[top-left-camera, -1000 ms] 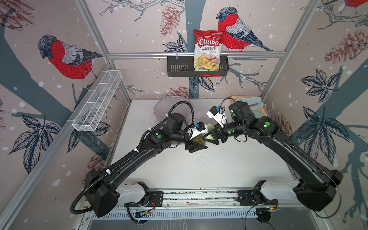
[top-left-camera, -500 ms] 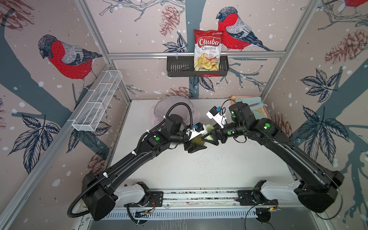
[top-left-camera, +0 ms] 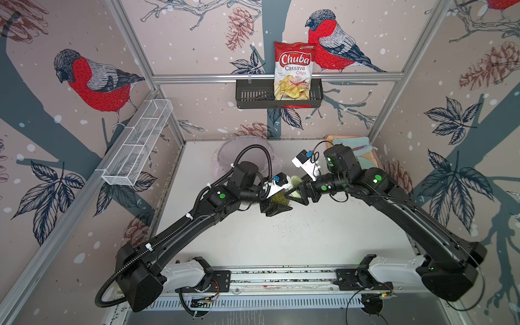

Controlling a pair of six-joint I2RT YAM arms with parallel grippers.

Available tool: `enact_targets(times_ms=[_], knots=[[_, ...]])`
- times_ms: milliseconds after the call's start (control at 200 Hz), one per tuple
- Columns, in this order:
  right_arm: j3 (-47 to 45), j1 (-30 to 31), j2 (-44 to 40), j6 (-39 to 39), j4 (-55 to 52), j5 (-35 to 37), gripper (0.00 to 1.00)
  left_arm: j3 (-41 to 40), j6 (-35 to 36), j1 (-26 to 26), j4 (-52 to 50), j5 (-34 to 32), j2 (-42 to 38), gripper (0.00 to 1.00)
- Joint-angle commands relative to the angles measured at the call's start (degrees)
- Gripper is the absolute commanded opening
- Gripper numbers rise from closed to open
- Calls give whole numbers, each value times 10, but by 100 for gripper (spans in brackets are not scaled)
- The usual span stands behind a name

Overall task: Empty moldy mung beans from jars
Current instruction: Unscrew the lid from the jar.

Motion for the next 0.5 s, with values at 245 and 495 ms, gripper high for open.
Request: enact_targets(times_ms=[245, 495], knots=[[7, 21, 4, 25, 25, 3, 100, 1, 7, 1, 51, -22, -1, 0], [10, 22, 1, 22, 22, 14, 99, 0, 6, 1, 55, -27, -3, 0]])
